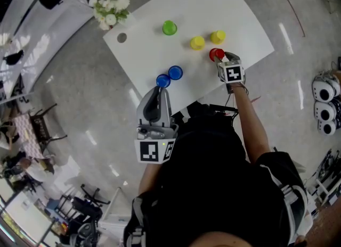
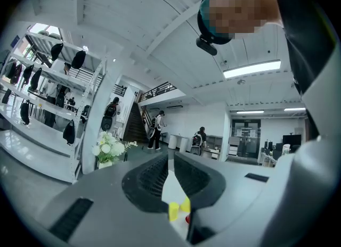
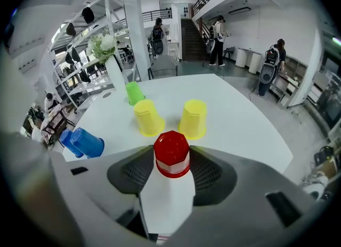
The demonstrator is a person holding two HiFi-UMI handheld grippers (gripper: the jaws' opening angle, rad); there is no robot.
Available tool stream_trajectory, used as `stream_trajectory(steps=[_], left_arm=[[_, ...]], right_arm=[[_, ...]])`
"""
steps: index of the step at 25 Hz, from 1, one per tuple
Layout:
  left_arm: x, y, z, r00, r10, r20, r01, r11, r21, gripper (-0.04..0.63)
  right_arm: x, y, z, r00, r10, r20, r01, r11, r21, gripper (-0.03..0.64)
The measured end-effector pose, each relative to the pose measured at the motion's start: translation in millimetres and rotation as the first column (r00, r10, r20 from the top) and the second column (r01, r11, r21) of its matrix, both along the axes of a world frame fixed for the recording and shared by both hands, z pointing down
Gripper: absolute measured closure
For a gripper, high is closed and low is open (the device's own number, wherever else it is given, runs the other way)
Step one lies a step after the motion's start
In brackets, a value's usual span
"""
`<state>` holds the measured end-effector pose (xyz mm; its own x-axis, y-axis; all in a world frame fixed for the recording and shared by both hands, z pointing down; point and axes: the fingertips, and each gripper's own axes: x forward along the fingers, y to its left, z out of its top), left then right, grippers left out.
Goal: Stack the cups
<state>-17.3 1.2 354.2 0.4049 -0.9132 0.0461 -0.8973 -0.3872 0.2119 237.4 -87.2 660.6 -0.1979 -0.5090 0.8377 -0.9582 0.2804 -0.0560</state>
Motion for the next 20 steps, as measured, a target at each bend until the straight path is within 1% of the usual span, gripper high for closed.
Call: stream_trajectory(steps=[5,8,12,16,20], left_arm=[[-2.3,3.1,-2.2,1.000,-0.004,0.001,0.004,1.000,0.003,0.545],[-3.7,5.5,-0.2,1.000,-0.008,-0.006,0.008,1.000,-0.006,0.545],[-8.7,8.5,2.4,1.000,-0.022,-0.009,0.022,1.000,-0.001,0.545],[-14.6,13.2,-0.8,0.999,-0.047,-0.019,0.047,0.999,0.010,0.545],[-18.3,18.9,1.1,0.998,-0.061,-0.025,0.061,0.998,0.002,0.545]], right_arm=[[-10.4,3.1,-19.7,1.000,-0.016,0.023,0.015,0.999,0.034,0.391],[-26.4,7.3,-35.3,0.998,-0.044,0.048,0.041,0.998,0.058,0.391],[-58.2,18.2,-41.9,0.989,-0.133,0.057,0.129,0.989,0.068,0.393],[-91.4,29.5,-47.7,0.969,-0.239,0.059,0.234,0.969,0.074,0.393],[-113.5,35.7,-44.5,0.951,-0.303,0.058,0.299,0.951,0.073,0.393]])
